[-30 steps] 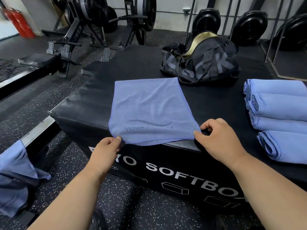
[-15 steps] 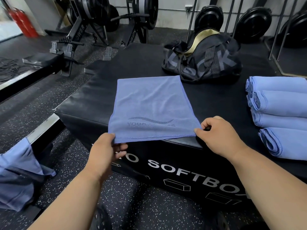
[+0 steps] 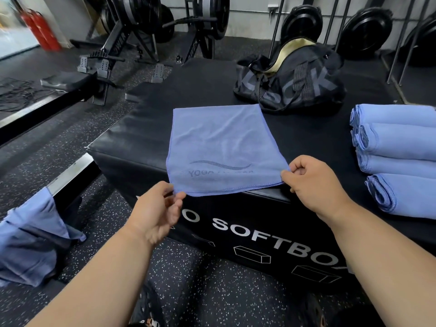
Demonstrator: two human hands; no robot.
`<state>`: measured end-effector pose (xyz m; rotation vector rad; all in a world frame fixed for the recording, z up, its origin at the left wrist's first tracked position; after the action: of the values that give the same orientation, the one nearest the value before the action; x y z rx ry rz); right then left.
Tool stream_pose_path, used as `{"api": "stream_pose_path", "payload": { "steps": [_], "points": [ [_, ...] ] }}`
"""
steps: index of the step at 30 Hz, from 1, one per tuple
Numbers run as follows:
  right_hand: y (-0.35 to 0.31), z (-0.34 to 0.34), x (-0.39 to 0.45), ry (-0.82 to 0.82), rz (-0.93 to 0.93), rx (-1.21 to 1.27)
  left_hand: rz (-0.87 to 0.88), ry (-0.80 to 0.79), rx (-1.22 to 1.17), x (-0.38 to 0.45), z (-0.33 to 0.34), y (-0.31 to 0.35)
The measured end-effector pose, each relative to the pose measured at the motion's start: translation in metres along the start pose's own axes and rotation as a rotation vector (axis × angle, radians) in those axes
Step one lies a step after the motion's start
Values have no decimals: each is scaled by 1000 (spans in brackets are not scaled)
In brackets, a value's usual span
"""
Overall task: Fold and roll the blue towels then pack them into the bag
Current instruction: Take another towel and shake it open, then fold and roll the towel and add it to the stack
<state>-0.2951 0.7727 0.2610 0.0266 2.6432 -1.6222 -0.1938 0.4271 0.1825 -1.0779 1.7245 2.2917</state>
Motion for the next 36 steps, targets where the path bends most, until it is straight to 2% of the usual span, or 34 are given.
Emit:
{"api": "stream_pose_path", "payload": {
  "steps": [2, 7, 13, 20, 26, 30, 36],
  "points": [
    [0, 0, 0, 5, -7, 7, -51, 8, -17, 2, -1, -8],
    [3, 0, 2, 3, -4, 9, -18, 85, 22, 9, -3, -8],
    [5, 2, 5, -7, -3, -11, -25, 81, 73, 20, -3, -14],
    [7, 2, 5, -21, -22, 5, 105, 98, 153, 20, 12, -4],
    [6, 4, 5, -52, -47, -26, 183, 29, 143, 24, 21, 0],
    [4, 5, 3, -78, -62, 19, 134, -3, 144, 19, 27, -4],
    [6, 7, 1, -96, 30, 50, 103, 72, -17, 12, 6, -3]
  ]
}}
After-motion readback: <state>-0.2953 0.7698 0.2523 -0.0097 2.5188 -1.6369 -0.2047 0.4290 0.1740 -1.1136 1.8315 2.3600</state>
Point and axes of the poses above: each hand's wrist, its own x-axis towards the middle knuckle, its own z-axis out of the palm, y = z × x, the point moved 9 cm from there along x, towards the middle knuckle, and after that the axes turned 7 degrees about x, right-handed, at the moved point
